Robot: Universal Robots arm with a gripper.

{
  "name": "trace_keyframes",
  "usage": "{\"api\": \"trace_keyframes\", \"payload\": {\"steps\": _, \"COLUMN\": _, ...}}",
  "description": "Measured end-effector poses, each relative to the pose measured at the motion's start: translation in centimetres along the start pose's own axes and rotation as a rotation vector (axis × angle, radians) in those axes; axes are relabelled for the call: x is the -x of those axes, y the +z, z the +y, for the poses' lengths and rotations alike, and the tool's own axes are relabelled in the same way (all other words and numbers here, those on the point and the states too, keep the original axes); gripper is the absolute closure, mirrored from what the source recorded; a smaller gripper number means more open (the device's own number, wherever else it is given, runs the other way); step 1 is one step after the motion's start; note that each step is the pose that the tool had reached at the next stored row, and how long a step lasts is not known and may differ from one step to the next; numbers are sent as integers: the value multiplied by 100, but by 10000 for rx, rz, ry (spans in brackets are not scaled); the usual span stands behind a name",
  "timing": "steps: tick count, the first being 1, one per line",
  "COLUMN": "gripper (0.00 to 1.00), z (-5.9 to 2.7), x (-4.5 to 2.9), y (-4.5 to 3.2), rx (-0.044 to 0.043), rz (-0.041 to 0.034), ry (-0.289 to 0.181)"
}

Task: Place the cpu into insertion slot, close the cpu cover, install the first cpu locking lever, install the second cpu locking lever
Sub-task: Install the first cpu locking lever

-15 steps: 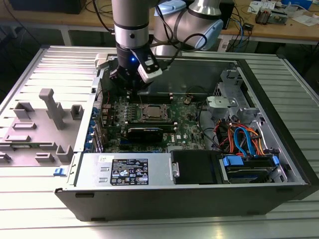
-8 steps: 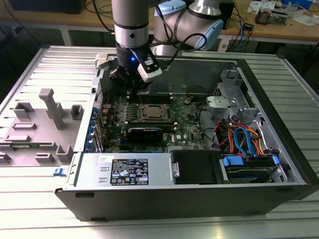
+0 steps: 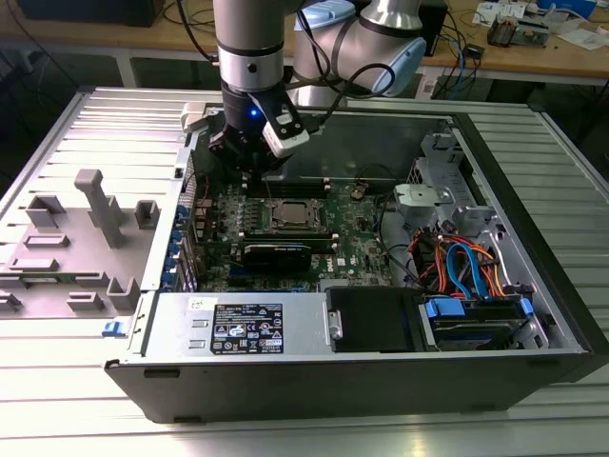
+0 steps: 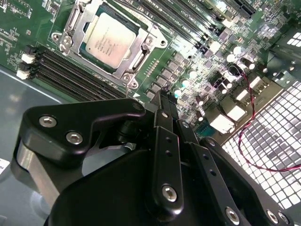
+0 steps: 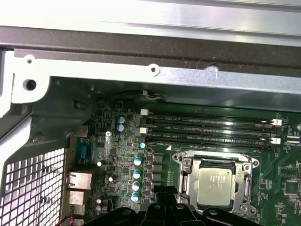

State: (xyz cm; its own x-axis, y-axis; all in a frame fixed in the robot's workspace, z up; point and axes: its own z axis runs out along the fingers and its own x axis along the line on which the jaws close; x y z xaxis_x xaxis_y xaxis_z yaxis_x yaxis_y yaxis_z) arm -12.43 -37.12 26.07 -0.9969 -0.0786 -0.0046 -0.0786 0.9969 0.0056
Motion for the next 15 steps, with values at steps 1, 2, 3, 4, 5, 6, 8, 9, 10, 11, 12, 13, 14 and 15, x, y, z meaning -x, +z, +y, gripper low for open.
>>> {"api": "trace_keyframes", "payload": {"steps": 1, "gripper": 89, "z": 9, "x": 1, "y": 0, "rx": 0, "rz": 1, "ry": -3}}
{"api": "trace_keyframes", "payload": {"steps": 2, "gripper": 89, "z": 17, "x": 2, "y": 0, "rx": 0, "rz": 0, "ry": -3}}
{"api": "trace_keyframes", "payload": {"steps": 3, "gripper": 89, "z": 28, "x": 3, "y": 0, "rx": 0, "rz": 0, "ry": -3}}
{"api": "trace_keyframes", "payload": {"steps": 4, "gripper": 89, "z": 42, "x": 4, "y": 0, "rx": 0, "rz": 0, "ry": -3}}
{"api": "trace_keyframes", "payload": {"steps": 5, "gripper": 89, "z": 52, "x": 5, "y": 0, "rx": 0, "rz": 1, "ry": -3}}
{"api": "trace_keyframes", "payload": {"steps": 6, "gripper": 89, "z": 64, "x": 5, "y": 0, "rx": 0, "rz": 0, "ry": -3}}
{"api": "trace_keyframes", "payload": {"steps": 8, "gripper": 89, "z": 87, "x": 5, "y": 1, "rx": 1, "rz": 0, "ry": -3}}
{"api": "trace_keyframes", "payload": {"steps": 9, "gripper": 89, "z": 105, "x": 3, "y": 0, "rx": 0, "rz": 1, "ry": -3}}
{"api": "trace_keyframes", "payload": {"steps": 10, "gripper": 89, "z": 118, "x": 1, "y": 0, "rx": 0, "rz": 1, "ry": -3}}
{"api": "trace_keyframes", "payload": {"steps": 11, "gripper": 89, "z": 127, "x": 0, "y": 0, "rx": 0, "rz": 1, "ry": -2}}
{"api": "trace_keyframes", "payload": {"steps": 12, "gripper": 89, "z": 138, "x": 0, "y": 0, "rx": 0, "rz": 1, "ry": -2}}
{"api": "trace_keyframes", "payload": {"steps": 13, "gripper": 89, "z": 146, "x": 1, "y": 1, "rx": 0, "rz": 0, "ry": -2}}
{"api": "trace_keyframes", "payload": {"steps": 14, "gripper": 89, "z": 158, "x": 1, "y": 1, "rx": 0, "rz": 0, "ry": -2}}
{"api": "trace_keyframes", "payload": {"steps": 15, "gripper": 89, "z": 166, "x": 2, "y": 1, "rx": 0, "rz": 1, "ry": -2}}
